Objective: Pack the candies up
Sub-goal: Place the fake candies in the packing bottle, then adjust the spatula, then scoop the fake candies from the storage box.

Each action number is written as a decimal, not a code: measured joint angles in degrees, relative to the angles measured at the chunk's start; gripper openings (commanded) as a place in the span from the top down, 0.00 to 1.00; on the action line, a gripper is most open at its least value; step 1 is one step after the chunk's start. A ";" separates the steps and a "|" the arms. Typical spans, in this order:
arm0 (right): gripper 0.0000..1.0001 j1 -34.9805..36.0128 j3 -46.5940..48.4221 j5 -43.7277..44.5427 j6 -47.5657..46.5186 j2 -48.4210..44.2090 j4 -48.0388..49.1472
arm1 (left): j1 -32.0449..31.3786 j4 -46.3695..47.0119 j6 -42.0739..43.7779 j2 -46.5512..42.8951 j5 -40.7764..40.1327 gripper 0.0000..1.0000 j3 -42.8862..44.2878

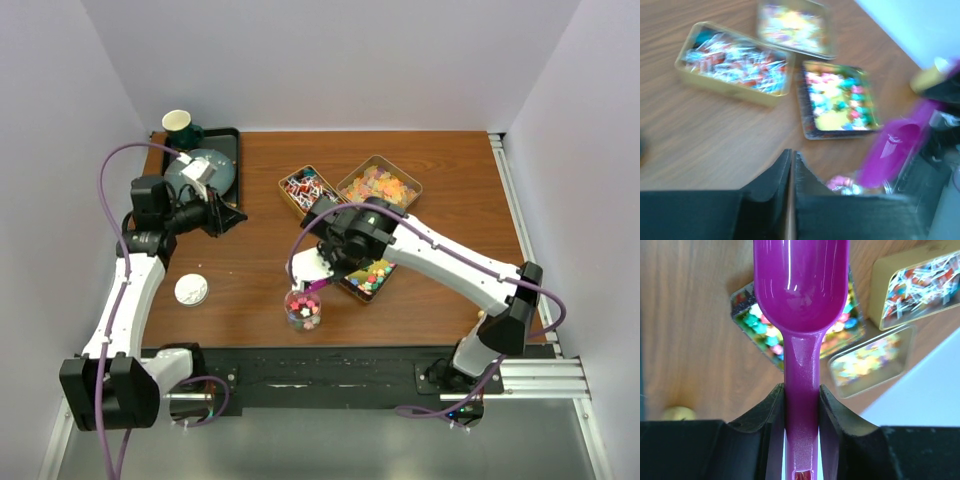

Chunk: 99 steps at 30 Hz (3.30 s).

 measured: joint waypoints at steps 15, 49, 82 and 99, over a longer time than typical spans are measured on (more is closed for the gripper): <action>1.00 -12.76 10.12 -18.16 20.85 8.63 5.97 | -11.43 14.08 -11.76 11.28 11.37 1.00 -1.64; 1.00 -27.34 -10.36 -2.23 20.44 -6.32 0.63 | -19.12 21.62 9.27 22.47 -1.27 0.18 -11.47; 1.00 -27.34 -12.46 7.41 11.52 -0.79 -0.39 | -34.25 57.68 3.96 39.34 -9.44 0.25 -18.93; 1.00 -27.32 -5.79 8.24 11.47 10.08 -0.02 | -34.53 64.08 0.39 42.75 -9.64 0.29 -18.84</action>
